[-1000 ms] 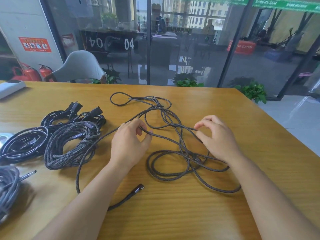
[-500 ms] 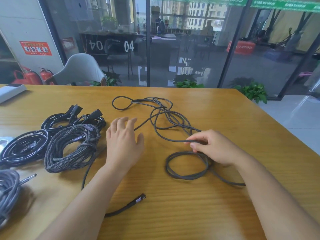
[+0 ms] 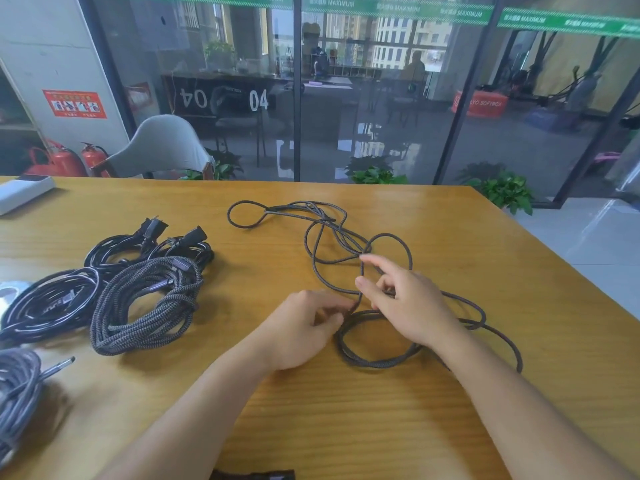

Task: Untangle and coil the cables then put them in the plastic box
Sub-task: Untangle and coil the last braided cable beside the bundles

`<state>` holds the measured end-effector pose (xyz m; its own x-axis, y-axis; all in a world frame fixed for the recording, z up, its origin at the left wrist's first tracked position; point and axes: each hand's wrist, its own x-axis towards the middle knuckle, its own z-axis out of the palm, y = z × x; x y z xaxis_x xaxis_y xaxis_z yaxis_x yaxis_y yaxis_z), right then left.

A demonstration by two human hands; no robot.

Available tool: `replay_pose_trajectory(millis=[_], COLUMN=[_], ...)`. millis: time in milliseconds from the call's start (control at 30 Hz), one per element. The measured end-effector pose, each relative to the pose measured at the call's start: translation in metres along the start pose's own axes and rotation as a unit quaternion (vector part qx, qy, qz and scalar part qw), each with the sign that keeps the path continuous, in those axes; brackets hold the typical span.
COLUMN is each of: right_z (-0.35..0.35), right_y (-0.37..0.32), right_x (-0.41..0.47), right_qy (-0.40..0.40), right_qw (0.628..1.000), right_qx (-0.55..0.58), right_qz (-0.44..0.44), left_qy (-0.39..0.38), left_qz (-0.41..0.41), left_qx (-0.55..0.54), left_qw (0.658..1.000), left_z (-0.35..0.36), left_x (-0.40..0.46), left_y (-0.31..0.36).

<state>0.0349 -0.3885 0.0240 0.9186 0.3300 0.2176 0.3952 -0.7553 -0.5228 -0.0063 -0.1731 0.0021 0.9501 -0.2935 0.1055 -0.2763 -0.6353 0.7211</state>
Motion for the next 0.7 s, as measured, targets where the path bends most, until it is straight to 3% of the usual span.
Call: replay_pose_trajectory(millis=[133, 300, 467, 700], right_z=[0.007, -0.001, -0.03, -0.047], right_y=[-0.005, 0.005, 0.035, 0.067], right_x=[0.001, 0.002, 0.002, 0.005], right_qy=[-0.013, -0.039, -0.094, -0.058], right_qw=[0.999, 0.999, 0.995, 0.997], right_qx=[-0.046, -0.013, -0.013, 0.005], right_qz=[-0.018, -0.002, 0.004, 0.056], left_qy=[-0.023, 0.104, 0.176, 0.164], left_qz=[0.017, -0.015, -0.072, -0.092], left_qx=[-0.01, 0.021, 0.038, 0.074], left_qw=[1.0, 0.994, 0.981, 0.979], left_z=[-0.002, -0.012, -0.019, -0.011], left_x=[-0.001, 0.002, 0.001, 0.003], left_y=[0.005, -0.004, -0.015, -0.02])
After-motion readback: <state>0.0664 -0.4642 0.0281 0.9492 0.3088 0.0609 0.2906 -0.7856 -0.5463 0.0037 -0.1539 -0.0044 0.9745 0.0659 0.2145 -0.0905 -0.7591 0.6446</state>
